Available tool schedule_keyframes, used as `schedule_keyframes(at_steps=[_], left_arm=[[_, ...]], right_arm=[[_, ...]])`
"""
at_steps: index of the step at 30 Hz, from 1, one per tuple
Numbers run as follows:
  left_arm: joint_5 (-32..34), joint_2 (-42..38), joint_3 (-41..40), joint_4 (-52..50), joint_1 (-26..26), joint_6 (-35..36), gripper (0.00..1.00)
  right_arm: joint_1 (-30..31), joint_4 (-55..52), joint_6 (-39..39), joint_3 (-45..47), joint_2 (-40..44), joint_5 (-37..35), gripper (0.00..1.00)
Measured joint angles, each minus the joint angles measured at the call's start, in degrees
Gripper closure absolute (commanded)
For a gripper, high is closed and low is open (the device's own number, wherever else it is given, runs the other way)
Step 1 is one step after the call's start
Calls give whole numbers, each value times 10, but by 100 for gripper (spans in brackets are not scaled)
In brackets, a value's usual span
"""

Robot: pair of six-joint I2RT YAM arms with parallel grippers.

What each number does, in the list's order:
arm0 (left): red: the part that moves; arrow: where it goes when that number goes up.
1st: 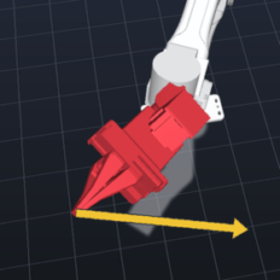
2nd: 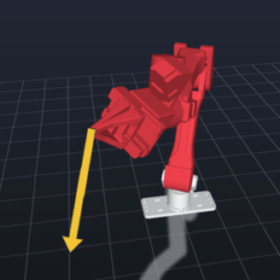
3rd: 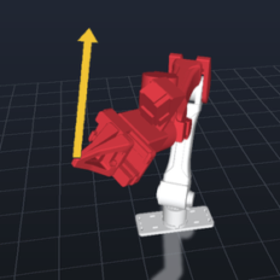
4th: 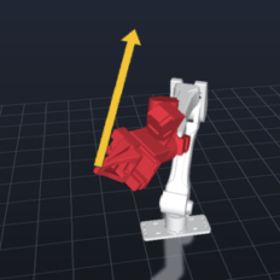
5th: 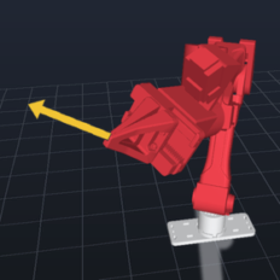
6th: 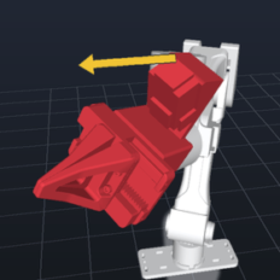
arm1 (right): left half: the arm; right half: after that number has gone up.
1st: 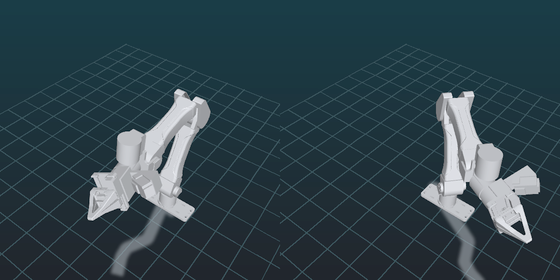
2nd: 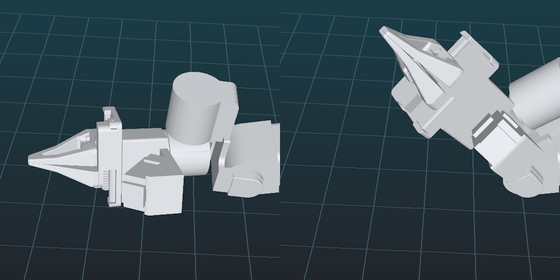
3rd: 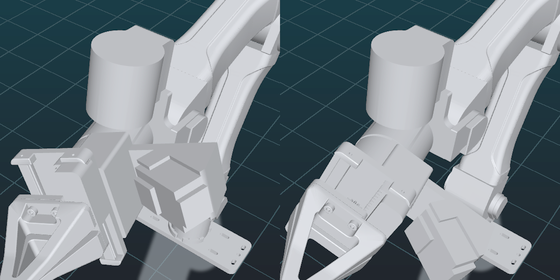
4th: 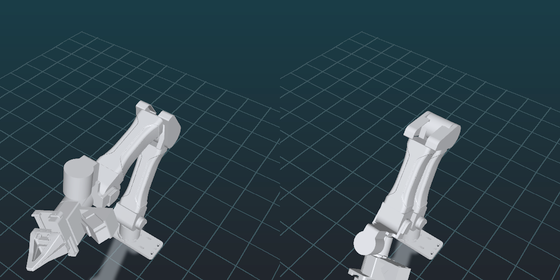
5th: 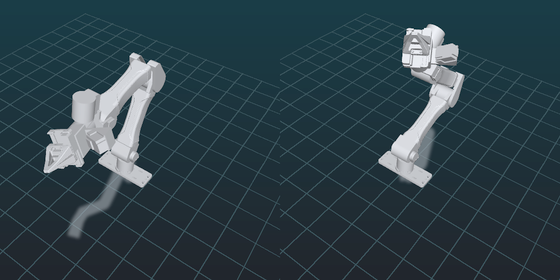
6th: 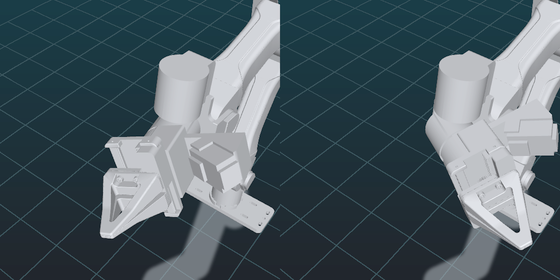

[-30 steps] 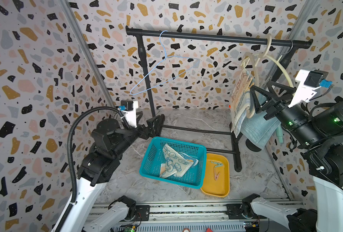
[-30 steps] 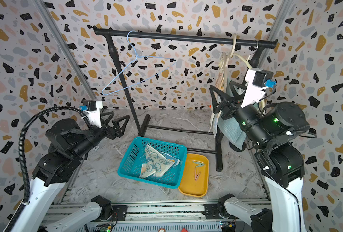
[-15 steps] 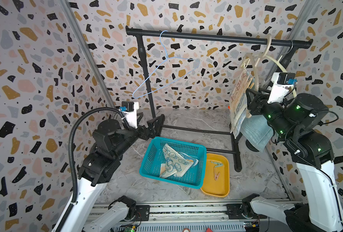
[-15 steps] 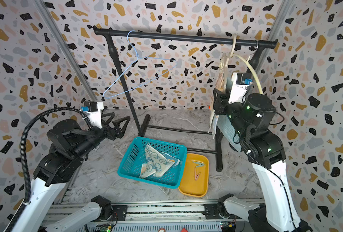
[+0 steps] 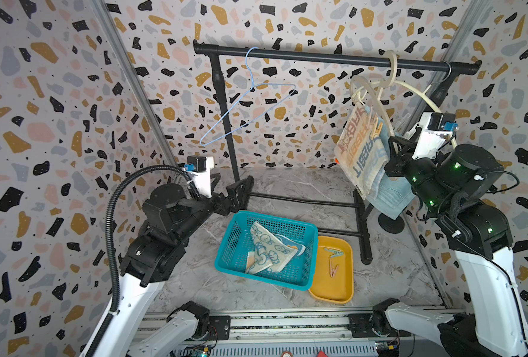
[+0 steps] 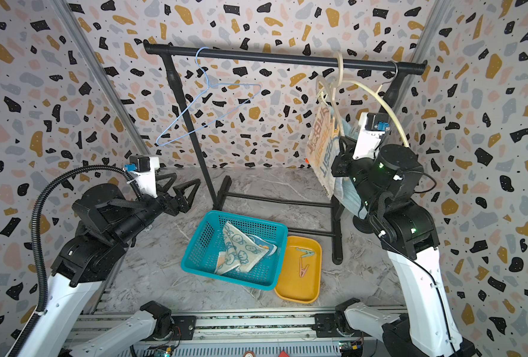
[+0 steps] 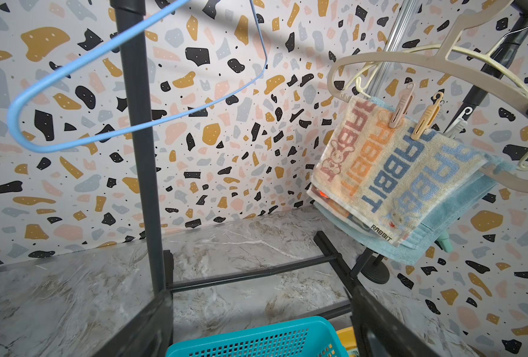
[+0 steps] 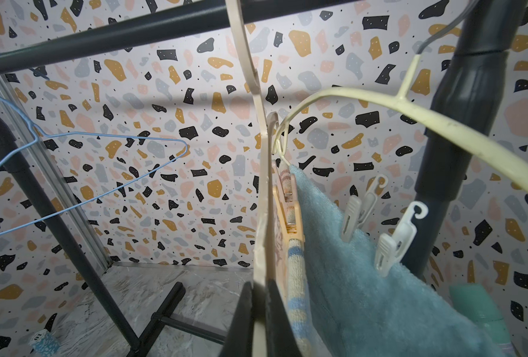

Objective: Remove the clothespins securing towels to the hanger
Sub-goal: Pick up the hanger from the clothesline.

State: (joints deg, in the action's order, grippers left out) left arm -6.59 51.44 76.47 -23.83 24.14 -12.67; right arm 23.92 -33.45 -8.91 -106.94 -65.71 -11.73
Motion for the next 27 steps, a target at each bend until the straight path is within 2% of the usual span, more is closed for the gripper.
schedule_keyframes(at_steps=[27], left_arm=[[1, 1, 0, 0, 0, 0, 10]], right_arm=[[15, 26, -4, -22, 4, 151, 100]])
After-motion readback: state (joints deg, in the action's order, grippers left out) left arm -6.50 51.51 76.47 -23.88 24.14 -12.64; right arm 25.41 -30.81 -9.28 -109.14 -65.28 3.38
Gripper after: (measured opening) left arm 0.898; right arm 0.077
